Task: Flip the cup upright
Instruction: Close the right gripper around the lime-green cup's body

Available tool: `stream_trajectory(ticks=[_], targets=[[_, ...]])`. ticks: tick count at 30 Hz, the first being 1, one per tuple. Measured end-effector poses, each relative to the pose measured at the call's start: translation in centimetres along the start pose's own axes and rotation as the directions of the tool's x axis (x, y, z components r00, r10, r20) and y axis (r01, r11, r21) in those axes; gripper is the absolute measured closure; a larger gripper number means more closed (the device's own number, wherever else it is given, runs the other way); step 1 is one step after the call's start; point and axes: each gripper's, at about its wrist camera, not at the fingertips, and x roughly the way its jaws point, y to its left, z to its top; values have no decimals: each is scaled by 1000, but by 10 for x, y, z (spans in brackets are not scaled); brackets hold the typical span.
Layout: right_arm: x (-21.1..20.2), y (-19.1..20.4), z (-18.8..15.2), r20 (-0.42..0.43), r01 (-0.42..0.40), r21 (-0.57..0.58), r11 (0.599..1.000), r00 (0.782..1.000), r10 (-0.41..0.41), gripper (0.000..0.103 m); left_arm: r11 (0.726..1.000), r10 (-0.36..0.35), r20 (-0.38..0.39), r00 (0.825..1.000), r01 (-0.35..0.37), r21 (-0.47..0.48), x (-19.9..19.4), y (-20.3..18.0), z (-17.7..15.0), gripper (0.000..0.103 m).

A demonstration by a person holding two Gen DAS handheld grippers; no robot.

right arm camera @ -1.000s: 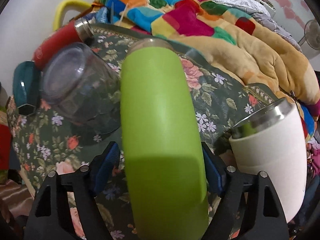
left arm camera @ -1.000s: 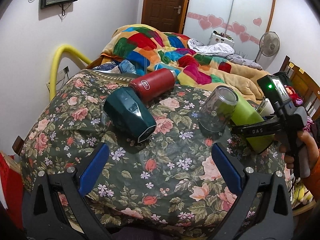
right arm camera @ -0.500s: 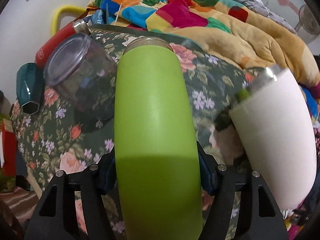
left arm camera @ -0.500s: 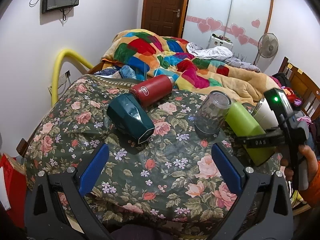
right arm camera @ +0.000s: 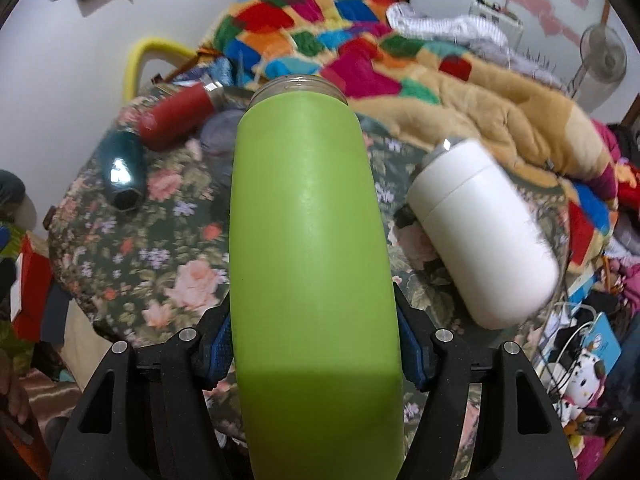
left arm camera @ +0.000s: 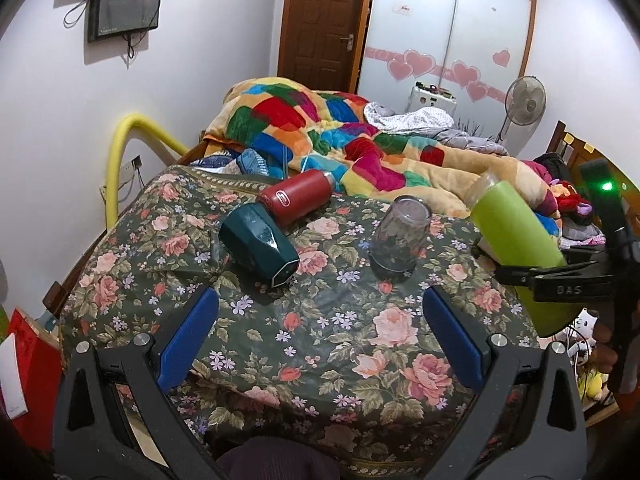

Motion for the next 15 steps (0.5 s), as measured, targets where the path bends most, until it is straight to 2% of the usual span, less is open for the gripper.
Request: stream_trajectory(ticks=[8, 11, 15], targets=[[-23, 36, -11, 63, -54, -100, 994, 996, 60, 39, 1000, -5, 24, 1000, 5, 5, -17, -3, -2, 0], [-14, 50, -13, 65, -69, -135, 988, 995, 78, 39, 1000, -2, 21, 1000, 1, 11, -18, -3, -4, 0], [18, 63, -12, 12, -102, -156, 982, 994, 105, 39, 1000, 3, 9, 1000, -3, 13, -15, -1, -6, 0]])
